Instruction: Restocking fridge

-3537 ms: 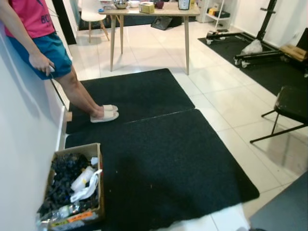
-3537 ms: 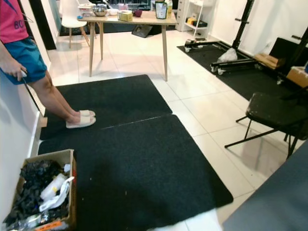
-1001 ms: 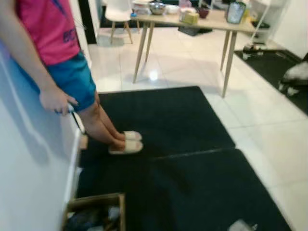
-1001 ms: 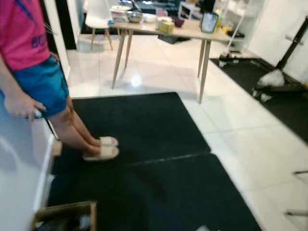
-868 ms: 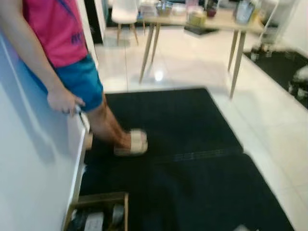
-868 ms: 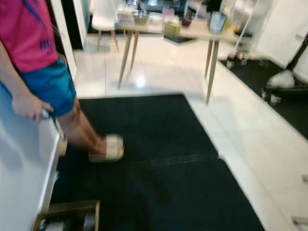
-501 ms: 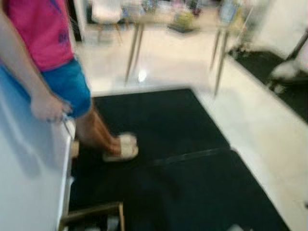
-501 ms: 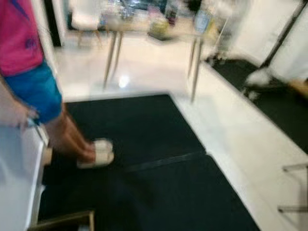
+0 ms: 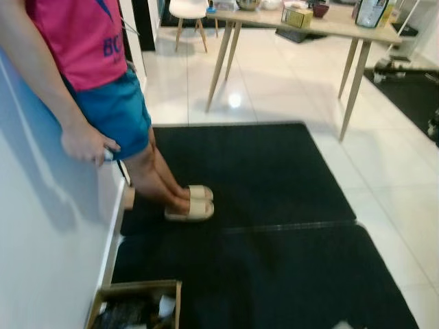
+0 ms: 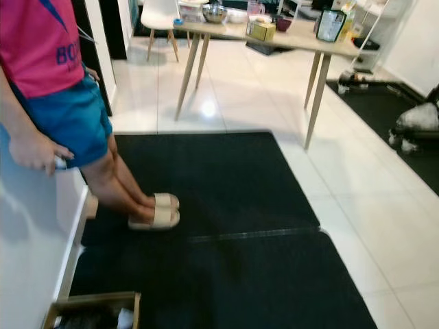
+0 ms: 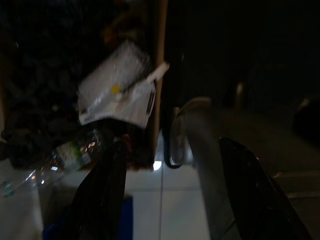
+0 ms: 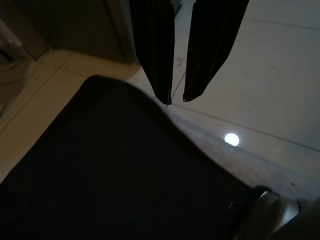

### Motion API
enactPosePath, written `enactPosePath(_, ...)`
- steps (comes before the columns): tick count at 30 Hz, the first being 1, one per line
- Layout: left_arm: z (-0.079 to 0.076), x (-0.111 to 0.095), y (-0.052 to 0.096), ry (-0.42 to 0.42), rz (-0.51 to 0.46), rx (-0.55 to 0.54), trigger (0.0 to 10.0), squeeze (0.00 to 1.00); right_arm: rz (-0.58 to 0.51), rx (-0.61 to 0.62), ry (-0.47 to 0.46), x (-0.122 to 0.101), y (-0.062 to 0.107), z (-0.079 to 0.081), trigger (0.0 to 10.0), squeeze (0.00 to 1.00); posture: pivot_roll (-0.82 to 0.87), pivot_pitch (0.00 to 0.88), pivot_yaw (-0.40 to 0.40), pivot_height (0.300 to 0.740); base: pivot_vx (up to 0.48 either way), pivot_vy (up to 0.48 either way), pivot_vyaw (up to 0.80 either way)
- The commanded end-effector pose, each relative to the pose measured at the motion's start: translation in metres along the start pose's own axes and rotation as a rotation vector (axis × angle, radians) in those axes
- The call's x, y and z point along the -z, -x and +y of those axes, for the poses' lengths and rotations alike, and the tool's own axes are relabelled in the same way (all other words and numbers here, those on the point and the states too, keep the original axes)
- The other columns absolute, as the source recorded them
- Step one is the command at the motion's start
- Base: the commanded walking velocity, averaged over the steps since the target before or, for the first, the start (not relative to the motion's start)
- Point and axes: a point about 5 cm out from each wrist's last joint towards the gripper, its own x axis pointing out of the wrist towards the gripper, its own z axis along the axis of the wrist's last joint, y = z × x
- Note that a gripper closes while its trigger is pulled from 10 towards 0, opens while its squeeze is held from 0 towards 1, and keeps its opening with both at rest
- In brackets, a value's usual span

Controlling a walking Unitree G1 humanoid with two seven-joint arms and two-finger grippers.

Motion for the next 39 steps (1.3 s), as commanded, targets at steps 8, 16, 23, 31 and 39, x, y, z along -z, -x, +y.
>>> enactPosePath(8,-0.0030,0.0057,0.0006,-0.026,0.019,0.014,10.0,0.00,0.000,0.000,-0.016,-0.0007,-0.0001,-0.0003,10.0,0.00,-0.10,0.000,-0.061,0.740,0.000,0.000,0.00)
enactPosePath(16,-0.0055,0.0049,-0.0001,-0.034,0.017,0.027,10.0,0.00,0.005,0.002,-0.013,0.0007,0.0002,-0.0008,10.0,0.00,-0.10,0.000,-0.064,0.740,0.000,0.000,0.00)
enactPosePath(23,-0.0070,0.0043,-0.0004,-0.036,0.014,0.038,10.0,0.00,0.007,0.004,-0.011,0.0014,0.0005,-0.0022,10.0,0.00,-0.10,0.000,-0.064,0.740,0.000,-0.391,0.00)
enactPosePath(31,-0.0059,0.0025,-0.0005,-0.035,0.008,0.038,10.0,0.00,0.008,-0.001,-0.012,0.0018,0.0003,-0.0008,10.0,0.00,-0.10,0.000,-0.060,0.740,0.000,-0.454,0.00)
enactPosePath(39,-0.0039,0.0010,-0.0002,-0.010,-0.009,0.022,10.0,0.00,0.011,-0.004,-0.016,0.0026,-0.0002,0.0015,10.0,0.00,-0.10,0.000,-0.058,0.740,0.000,-0.169,0.00)
